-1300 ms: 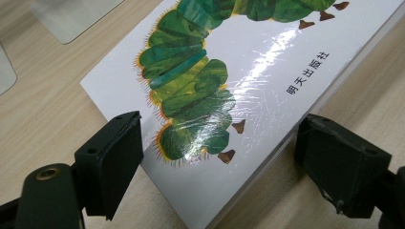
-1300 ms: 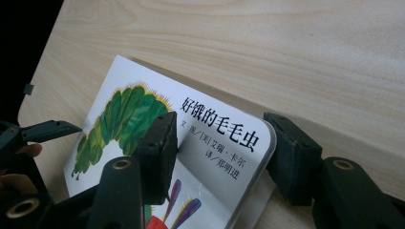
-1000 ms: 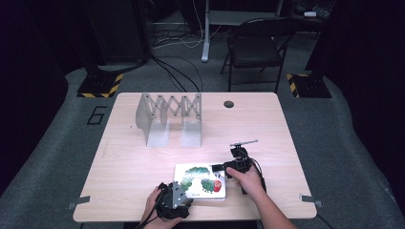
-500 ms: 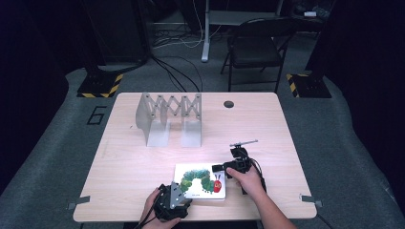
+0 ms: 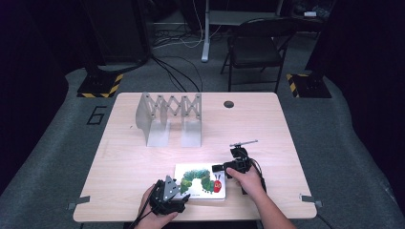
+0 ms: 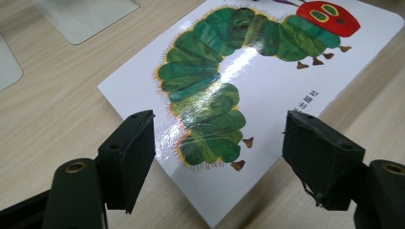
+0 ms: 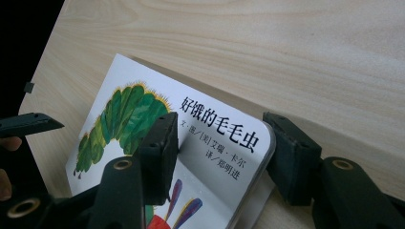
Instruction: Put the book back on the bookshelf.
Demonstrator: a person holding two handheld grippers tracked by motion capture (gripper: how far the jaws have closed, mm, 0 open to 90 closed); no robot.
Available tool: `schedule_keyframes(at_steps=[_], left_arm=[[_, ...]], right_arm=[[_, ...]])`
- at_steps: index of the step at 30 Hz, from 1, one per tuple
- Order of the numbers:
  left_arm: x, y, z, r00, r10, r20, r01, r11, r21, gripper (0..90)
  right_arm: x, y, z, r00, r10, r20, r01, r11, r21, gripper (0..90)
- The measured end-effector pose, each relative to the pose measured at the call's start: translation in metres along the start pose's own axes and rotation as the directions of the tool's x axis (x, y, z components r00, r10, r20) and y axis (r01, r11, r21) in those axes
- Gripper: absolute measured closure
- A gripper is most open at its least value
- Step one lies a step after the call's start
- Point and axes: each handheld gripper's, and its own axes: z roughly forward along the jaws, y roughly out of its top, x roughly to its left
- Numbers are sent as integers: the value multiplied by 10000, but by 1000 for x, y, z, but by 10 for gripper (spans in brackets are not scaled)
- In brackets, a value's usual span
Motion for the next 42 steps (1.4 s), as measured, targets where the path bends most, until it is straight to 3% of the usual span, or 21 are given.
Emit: schedule_keyframes(at_steps=[4,8,15,17,27,34,42], left_arm=[[6,0,2,9994,-334,71,334,9994,3,271],[9,-1,6,9988,-492,-15,492,9988,80,270],[13,-4,10,9974,-685,241,682,9976,113,234],[15,-6,11,9934,-1060,429,1058,9944,68,228],[17,-8,13,9938,-1068,322,1067,9943,62,172],[19,-10,14,9904,-1319,418,1319,9913,42,172],[19,-10,13,9907,-1301,403,1304,9914,-66,171]], right_arm=[[0,0,0,10000,0,10,0,10000,-8,474],[0,0,0,9999,-124,39,124,9999,-51,472],[1,0,0,9999,-82,69,82,10000,-11,472],[1,0,0,10000,-72,57,72,10000,-11,472],[1,0,0,9998,-92,151,93,10000,-22,492],[1,-1,-1,9997,-158,193,158,9999,-17,497],[4,-1,-4,9997,-144,181,146,9999,-87,510]])
